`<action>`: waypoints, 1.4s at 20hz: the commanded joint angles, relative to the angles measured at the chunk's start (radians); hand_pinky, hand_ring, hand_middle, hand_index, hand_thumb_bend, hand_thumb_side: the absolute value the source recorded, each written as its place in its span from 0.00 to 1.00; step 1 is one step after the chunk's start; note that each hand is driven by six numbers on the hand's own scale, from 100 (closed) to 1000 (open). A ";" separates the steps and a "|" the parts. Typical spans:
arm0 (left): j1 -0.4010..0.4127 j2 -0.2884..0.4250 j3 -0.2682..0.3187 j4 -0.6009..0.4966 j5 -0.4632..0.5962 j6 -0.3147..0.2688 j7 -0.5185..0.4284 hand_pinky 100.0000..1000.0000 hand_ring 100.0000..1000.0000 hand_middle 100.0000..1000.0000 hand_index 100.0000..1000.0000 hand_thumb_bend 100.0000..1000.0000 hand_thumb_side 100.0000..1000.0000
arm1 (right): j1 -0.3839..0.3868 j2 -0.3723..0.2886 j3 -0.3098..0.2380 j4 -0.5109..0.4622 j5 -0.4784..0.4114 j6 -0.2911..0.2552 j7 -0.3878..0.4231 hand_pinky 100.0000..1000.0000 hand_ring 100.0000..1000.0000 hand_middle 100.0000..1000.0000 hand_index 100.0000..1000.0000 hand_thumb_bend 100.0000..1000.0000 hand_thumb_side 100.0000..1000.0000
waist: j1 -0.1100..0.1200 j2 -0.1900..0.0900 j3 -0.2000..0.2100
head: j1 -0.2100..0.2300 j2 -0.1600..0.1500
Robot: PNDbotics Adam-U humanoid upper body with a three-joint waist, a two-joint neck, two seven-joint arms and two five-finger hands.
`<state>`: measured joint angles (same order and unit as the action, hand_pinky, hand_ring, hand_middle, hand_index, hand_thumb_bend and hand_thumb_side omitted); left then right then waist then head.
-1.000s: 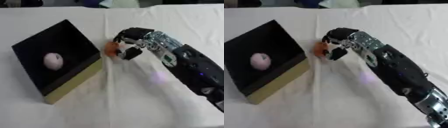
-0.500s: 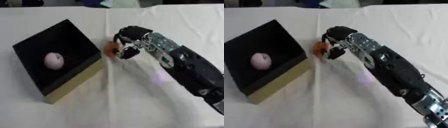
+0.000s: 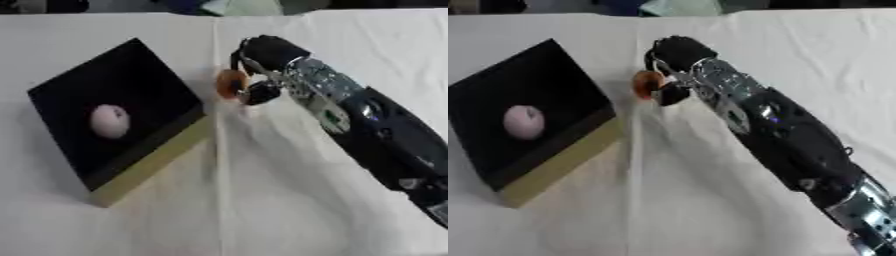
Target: Pick up objects on the table and place them in the box.
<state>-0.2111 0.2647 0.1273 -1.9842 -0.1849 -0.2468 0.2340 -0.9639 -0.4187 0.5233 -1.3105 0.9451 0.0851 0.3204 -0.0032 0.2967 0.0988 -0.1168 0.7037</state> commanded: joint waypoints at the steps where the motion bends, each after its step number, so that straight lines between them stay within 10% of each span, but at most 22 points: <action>1: -0.007 0.014 0.007 -0.016 -0.006 0.000 -0.007 0.70 0.75 0.81 0.80 0.00 0.89 | -0.035 -0.028 -0.024 -0.064 -0.024 0.022 0.012 0.71 0.41 0.33 0.59 0.00 0.01 | 0.001 -0.020 -0.001 | 0.003 0.000; 13: -0.006 0.015 0.007 -0.016 -0.008 0.004 -0.017 0.70 0.76 0.81 0.80 0.00 0.89 | -0.133 0.007 -0.059 -0.213 -0.014 0.043 0.067 0.73 0.42 0.35 0.62 0.00 0.00 | 0.001 -0.026 0.001 | 0.005 -0.001; 28: -0.008 0.010 0.004 -0.016 0.001 0.007 -0.020 0.70 0.76 0.81 0.80 0.00 0.89 | -0.213 0.286 -0.013 -0.135 0.061 -0.022 0.057 0.73 0.43 0.36 0.62 0.00 0.00 | 0.003 -0.030 0.024 | -0.034 0.000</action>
<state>-0.2111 0.2645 0.1269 -1.9842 -0.1841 -0.2390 0.2121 -1.1577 -0.1500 0.5112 -1.4454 0.9894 0.0719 0.3792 -0.0057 0.2882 0.1219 -0.1460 0.7033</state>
